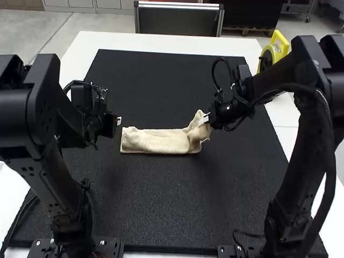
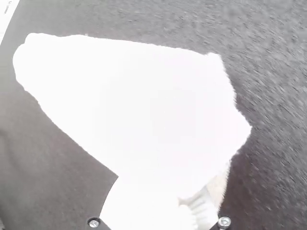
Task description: Fold the towel.
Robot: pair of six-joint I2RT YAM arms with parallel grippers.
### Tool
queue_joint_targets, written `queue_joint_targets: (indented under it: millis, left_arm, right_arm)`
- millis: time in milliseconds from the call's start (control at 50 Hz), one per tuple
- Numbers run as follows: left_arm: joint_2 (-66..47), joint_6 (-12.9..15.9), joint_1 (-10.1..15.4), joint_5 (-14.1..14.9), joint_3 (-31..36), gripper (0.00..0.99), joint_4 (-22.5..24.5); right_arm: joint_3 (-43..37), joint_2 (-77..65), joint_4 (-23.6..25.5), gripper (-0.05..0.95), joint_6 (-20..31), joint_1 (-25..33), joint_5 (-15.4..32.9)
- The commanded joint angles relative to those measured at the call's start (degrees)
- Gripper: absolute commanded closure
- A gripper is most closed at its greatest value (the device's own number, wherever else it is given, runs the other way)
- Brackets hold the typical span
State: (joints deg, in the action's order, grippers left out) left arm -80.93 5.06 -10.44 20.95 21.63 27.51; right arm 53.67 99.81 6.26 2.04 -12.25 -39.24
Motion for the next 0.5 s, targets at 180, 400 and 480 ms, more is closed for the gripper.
queue_joint_targets:
  millis: [180,400,480]
  left_arm:
    - [0.94,-1.9,-0.02,-0.03,2.02,0.557,0.35]
    - [1.3,-2.25,-0.02,-0.03,2.02,0.557,0.35]
    - [1.38,-2.77,-0.02,-0.03,2.02,0.557,0.35]
  right_arm:
    - [1.7,-1.11,-3.27,0.92,-4.77,-5.33,-1.54]
    - [3.11,0.47,-7.58,0.92,-7.4,-10.69,-1.63]
    - [4.07,1.44,-8.02,0.92,-7.67,-12.62,-1.63]
